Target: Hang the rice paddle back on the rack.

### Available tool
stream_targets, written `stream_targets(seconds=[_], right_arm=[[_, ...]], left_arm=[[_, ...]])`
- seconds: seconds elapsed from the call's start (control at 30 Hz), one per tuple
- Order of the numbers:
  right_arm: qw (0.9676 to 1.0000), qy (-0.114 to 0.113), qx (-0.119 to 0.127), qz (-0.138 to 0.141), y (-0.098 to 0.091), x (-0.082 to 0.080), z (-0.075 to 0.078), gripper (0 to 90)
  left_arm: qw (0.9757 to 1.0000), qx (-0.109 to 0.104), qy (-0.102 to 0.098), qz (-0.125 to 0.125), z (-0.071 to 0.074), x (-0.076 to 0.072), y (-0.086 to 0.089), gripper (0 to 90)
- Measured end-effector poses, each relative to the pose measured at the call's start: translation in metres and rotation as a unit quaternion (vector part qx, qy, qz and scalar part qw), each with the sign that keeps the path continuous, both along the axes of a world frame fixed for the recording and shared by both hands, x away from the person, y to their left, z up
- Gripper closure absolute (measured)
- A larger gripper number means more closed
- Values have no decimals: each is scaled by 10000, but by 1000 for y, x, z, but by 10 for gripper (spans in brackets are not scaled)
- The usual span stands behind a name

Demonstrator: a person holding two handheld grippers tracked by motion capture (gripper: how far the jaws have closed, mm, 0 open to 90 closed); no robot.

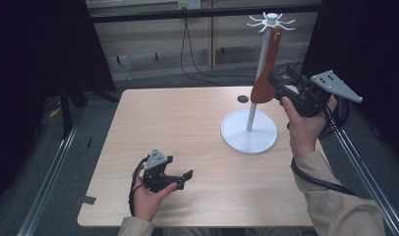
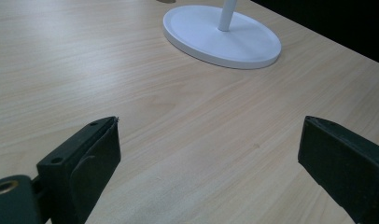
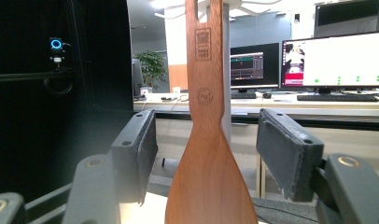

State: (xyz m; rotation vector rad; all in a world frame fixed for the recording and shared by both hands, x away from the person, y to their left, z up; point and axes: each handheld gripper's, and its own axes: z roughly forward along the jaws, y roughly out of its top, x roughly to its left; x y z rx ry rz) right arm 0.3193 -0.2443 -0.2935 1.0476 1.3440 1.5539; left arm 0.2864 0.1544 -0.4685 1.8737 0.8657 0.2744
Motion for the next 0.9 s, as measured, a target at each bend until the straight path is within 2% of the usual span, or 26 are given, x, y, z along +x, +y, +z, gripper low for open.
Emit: stream_targets(seconds=[0.17,0.53,0.7,0.9], right_arm=[[9999,47,79,97,0,-5,-8,334],[9996,126,-7,263,-1,-13,-23,266],[9991,208,-56,361,-3,-16,-31,247],[9987,245,-144,429,-5,-21,-39,230]], left_arm=[[10000,-15,-32,8,1,-1,0,57],[10000,-11,-40,10,1,0,0,47],[9999,64,-102,64,0,0,0,33],[9999,124,-78,31,-1,0,0,27]])
